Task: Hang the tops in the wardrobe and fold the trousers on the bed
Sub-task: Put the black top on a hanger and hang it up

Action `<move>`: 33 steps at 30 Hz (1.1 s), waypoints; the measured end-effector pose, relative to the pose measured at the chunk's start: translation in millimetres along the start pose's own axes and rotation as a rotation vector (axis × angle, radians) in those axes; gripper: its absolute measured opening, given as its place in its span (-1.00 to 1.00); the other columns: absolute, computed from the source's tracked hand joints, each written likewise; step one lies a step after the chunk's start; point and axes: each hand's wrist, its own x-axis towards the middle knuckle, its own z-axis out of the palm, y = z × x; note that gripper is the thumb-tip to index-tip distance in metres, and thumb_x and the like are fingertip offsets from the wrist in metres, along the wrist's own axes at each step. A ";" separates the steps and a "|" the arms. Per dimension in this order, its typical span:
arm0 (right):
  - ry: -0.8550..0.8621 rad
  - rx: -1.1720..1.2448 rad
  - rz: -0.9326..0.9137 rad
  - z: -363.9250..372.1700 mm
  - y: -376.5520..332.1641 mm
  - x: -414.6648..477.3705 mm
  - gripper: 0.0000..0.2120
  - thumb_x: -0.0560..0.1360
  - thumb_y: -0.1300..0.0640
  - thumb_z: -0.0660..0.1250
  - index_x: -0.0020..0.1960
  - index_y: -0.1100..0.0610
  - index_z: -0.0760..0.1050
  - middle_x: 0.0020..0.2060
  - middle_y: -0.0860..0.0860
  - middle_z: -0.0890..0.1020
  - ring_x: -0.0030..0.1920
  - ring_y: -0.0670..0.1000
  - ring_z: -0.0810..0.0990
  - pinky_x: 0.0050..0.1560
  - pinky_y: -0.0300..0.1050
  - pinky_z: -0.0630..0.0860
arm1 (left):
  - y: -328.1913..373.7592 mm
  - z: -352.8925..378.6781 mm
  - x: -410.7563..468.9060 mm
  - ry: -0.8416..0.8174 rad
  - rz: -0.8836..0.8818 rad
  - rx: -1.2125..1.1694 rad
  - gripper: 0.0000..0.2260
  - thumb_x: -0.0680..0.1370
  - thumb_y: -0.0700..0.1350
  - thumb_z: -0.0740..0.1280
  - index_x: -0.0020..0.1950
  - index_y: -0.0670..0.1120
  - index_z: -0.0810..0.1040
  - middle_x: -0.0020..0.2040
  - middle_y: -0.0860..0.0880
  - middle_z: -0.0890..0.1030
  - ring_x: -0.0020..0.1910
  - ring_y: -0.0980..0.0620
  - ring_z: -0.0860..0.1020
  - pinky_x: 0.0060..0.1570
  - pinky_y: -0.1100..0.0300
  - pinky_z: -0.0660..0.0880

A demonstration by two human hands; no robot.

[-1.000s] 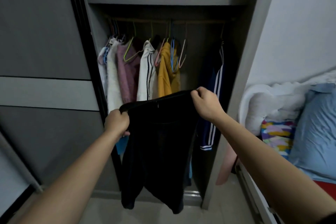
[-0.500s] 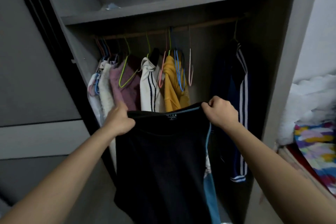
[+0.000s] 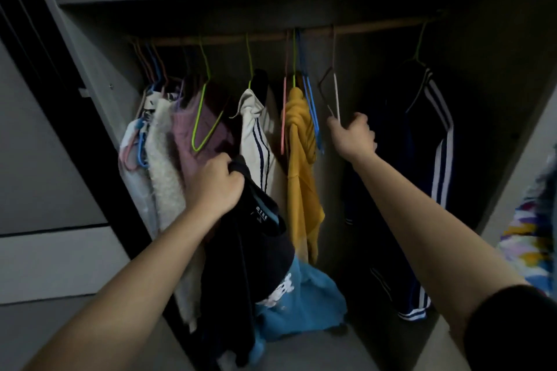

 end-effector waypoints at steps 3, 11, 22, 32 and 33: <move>-0.032 -0.139 0.012 15.4 -7.2 10.7 -0.44 0.62 -0.14 0.17 0.49 0.17 0.25 0.33 0.16 0.51 0.34 0.24 0.45 0.39 0.14 0.32 | -14.7 3.3 13.0 -0.009 0.005 -0.059 -0.90 0.52 -0.18 0.21 0.00 -0.11 0.48 0.10 -0.24 0.61 0.11 -0.27 0.53 -0.10 0.07 0.31; 0.162 0.061 -0.048 17.5 -38.2 -0.9 -0.65 0.70 0.06 0.04 0.36 0.18 0.43 0.25 0.16 0.56 0.22 0.16 0.54 0.05 -0.12 0.40 | -48.6 -5.3 40.5 -0.077 0.041 -0.116 -0.74 0.50 -0.14 0.25 0.19 -0.13 0.47 0.17 -0.18 0.60 0.18 -0.21 0.53 0.10 0.06 0.41; 0.254 -0.041 -0.097 -46.4 -68.0 -16.8 -0.67 0.70 0.07 0.05 0.25 0.26 0.45 0.18 0.18 0.56 0.14 0.15 0.54 0.03 -0.05 0.44 | -33.6 37.6 19.5 -0.370 0.197 -0.296 -0.84 0.49 -0.12 0.25 0.06 -0.01 0.42 0.04 -0.08 0.60 0.07 -0.17 0.56 0.05 0.05 0.47; 0.283 0.144 -0.069 -33.0 16.5 -107.4 -0.69 0.70 0.03 0.07 0.14 0.19 0.50 -0.11 0.04 0.58 -0.21 -0.09 0.52 -0.32 -0.28 0.38 | -13.7 52.3 -2.4 -0.395 0.130 -0.533 -0.90 0.59 -0.12 0.25 0.10 -0.03 0.43 0.00 -0.03 0.57 -0.03 -0.06 0.53 -0.09 0.12 0.40; 0.292 0.155 -0.061 -36.4 31.8 -120.4 -0.70 0.70 0.01 0.08 0.09 0.18 0.50 -0.16 0.02 0.57 -0.23 -0.09 0.52 -0.31 -0.26 0.40 | -6.4 55.7 -6.0 -0.406 0.122 -0.559 -0.88 0.61 -0.11 0.24 0.14 -0.04 0.43 0.03 -0.03 0.57 -0.01 -0.06 0.53 -0.09 0.14 0.38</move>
